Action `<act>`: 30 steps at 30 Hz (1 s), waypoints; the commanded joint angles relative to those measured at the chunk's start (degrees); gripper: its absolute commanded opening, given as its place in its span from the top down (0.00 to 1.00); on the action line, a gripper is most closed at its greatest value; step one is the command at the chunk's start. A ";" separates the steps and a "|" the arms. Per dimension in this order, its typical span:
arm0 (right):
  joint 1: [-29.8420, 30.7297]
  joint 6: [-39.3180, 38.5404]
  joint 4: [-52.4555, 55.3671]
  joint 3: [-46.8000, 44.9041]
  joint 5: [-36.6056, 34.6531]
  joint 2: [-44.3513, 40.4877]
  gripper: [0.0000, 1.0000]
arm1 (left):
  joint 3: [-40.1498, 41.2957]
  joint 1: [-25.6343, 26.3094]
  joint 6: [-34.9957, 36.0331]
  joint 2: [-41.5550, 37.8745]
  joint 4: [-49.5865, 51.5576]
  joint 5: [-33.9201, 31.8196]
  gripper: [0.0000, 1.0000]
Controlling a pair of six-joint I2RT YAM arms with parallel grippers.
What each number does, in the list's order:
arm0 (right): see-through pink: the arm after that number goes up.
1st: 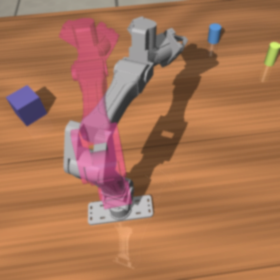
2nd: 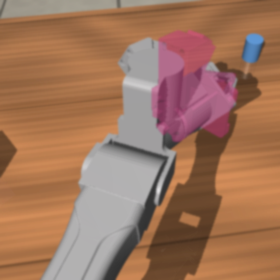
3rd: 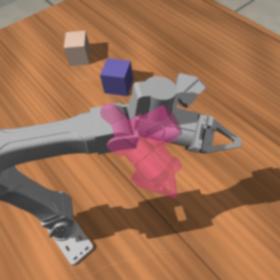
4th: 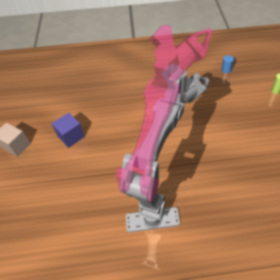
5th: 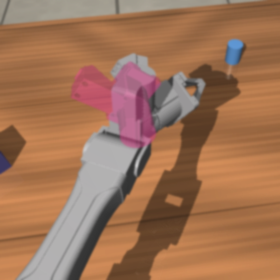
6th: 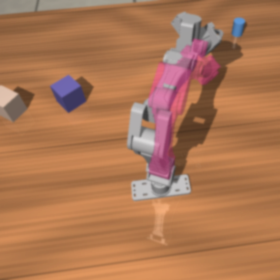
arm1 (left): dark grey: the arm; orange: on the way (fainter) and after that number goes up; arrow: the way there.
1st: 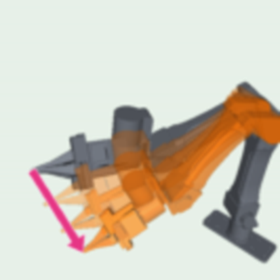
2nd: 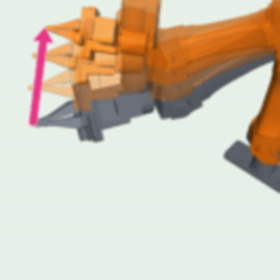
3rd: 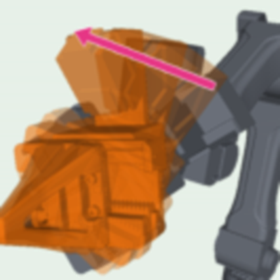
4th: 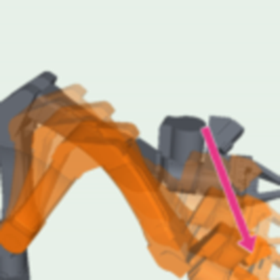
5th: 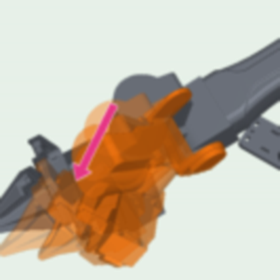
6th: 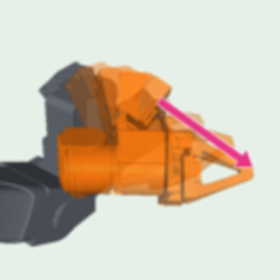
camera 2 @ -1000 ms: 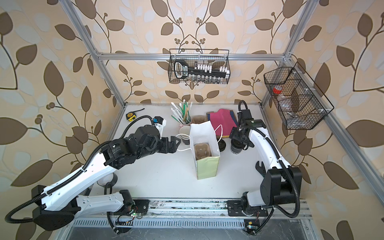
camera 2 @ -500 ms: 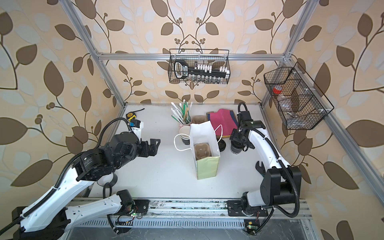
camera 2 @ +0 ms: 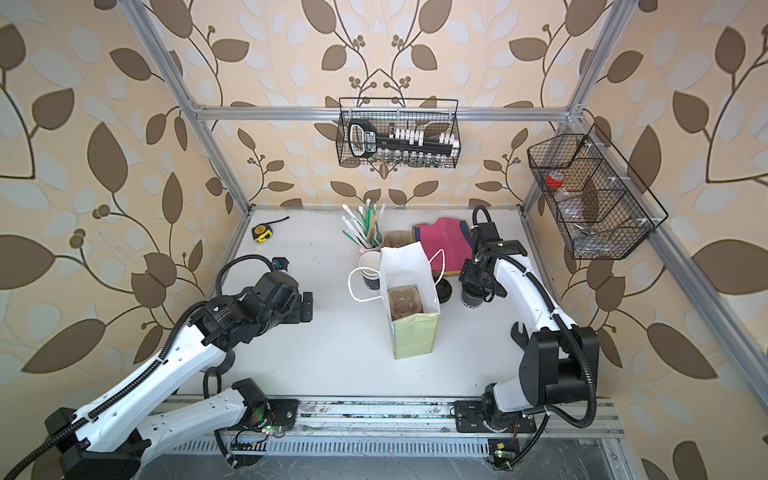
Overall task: Pack a coffee takeout order
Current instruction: Pick up the coffee cup at the middle-right of the table.
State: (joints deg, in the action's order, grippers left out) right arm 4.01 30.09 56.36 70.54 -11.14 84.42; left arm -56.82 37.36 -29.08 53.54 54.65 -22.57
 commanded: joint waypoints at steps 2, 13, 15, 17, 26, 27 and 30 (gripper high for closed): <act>0.01 -0.82 0.77 -1.15 0.10 1.15 0.14 | 0.61 -0.53 0.25 0.87 -1.06 -0.46 0.01; 0.47 -1.38 0.59 -0.94 0.29 2.40 0.18 | 0.79 -0.49 1.35 1.92 -1.39 0.53 0.01; 0.37 -1.43 0.68 -0.55 0.33 3.25 0.21 | 0.82 -0.50 1.48 1.93 -1.48 0.55 0.01; 0.38 -1.60 0.76 -0.09 0.56 3.87 0.21 | 0.92 -0.54 1.48 1.92 -1.39 0.48 0.01; -0.17 -2.46 -0.55 -1.66 2.97 3.65 0.34 | 1.01 -0.53 1.83 2.40 -1.48 0.99 0.01; -0.29 -2.57 -0.76 -2.02 3.83 3.48 0.37 | 1.03 -0.54 1.83 2.44 -1.48 1.04 0.01; -0.58 -2.69 -0.21 -2.29 3.22 2.77 0.40 | 1.01 -0.51 1.92 2.38 -1.48 1.13 0.01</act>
State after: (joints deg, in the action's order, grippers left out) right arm 3.73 28.03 54.83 70.19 -9.30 87.00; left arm -56.03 37.06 -28.21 55.86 53.71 -21.39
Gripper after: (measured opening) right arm 0.653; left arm 0.989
